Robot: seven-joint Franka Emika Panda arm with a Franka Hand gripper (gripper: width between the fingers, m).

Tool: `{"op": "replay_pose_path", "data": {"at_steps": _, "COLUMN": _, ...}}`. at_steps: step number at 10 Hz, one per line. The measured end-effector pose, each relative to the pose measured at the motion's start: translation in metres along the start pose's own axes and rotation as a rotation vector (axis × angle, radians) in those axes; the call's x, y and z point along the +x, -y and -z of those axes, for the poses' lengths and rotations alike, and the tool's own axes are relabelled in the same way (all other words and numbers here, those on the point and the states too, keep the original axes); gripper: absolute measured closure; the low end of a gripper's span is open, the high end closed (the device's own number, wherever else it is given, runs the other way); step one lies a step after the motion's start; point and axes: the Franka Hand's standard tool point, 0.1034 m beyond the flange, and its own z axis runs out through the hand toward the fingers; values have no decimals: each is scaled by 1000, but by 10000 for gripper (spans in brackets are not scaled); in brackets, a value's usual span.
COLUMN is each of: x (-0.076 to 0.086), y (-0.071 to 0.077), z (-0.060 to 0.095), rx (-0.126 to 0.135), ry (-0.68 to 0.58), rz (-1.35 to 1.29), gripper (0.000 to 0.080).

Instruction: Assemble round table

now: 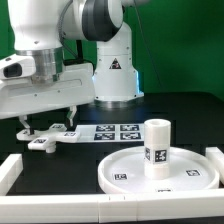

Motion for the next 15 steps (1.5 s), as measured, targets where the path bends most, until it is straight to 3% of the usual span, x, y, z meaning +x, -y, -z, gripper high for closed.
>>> {"op": "replay_pose_path", "data": {"at_steps": 7, "x": -3, "y": 1, "z": -8, "rx": 9, "ry": 13, "rz": 26, "gripper": 151}}
{"op": "replay_pose_path", "data": {"at_steps": 13, "x": 10, "y": 0, "z": -1, "rx": 5, "ry": 6, "rz": -46, "gripper": 151}}
{"op": "replay_pose_path", "data": {"at_steps": 15, "x": 7, "y": -1, "z": -6, "rx": 4, "ry": 9, "rz": -27, "gripper": 151}}
